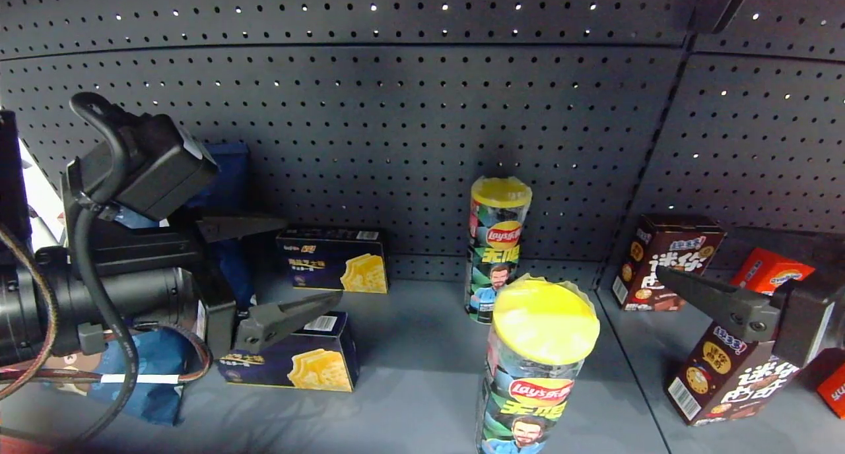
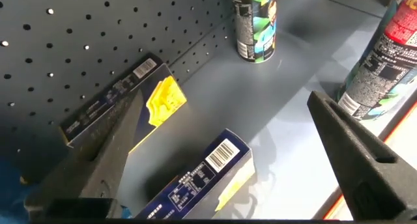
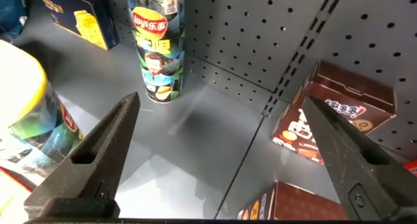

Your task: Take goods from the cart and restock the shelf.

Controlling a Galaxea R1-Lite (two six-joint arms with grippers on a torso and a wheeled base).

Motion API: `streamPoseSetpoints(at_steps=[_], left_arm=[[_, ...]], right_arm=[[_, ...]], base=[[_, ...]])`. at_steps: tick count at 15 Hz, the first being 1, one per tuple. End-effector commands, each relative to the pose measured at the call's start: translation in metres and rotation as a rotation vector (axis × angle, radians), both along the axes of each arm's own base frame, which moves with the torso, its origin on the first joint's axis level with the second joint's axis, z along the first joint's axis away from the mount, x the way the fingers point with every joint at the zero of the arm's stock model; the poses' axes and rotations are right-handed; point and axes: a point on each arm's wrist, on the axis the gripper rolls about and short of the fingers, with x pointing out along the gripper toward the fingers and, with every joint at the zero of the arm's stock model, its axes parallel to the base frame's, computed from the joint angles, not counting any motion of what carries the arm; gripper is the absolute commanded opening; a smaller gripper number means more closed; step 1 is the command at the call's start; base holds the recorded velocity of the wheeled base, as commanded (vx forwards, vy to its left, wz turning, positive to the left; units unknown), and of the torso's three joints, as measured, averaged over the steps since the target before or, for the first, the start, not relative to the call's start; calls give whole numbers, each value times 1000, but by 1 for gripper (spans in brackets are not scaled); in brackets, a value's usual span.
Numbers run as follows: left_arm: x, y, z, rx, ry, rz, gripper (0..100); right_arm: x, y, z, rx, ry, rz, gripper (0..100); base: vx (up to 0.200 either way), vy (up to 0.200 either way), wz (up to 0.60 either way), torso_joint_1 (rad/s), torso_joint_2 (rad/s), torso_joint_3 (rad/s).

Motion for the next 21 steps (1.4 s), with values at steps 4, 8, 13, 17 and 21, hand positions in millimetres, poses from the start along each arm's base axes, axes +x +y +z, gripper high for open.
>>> streamPoseSetpoints(at_steps=[4, 8, 13, 17, 21], left_arm=[[1, 0, 1, -3, -5, 0, 100], [0, 0, 1, -3, -5, -3, 100], [0, 0, 3, -6, -11, 2, 100], [-6, 1, 6, -12, -20, -5, 100], [-8, 4, 5, -13, -16, -3, 100]], right_arm=[[-3, -2, -1, 2, -3, 6, 100], [-2, -1, -1, 2, 0, 18, 100], [0, 1, -3, -3, 8, 25, 100], [2, -1, -2, 2, 9, 9, 100], [4, 1, -4, -3, 18, 9, 100]], base=[[0, 0, -300, -1, -1, 1], [0, 0, 0, 0, 0, 0], [0, 0, 0, 0, 0, 0], [0, 0, 0, 0, 0, 0], [-50, 0, 0, 1, 1, 1]])
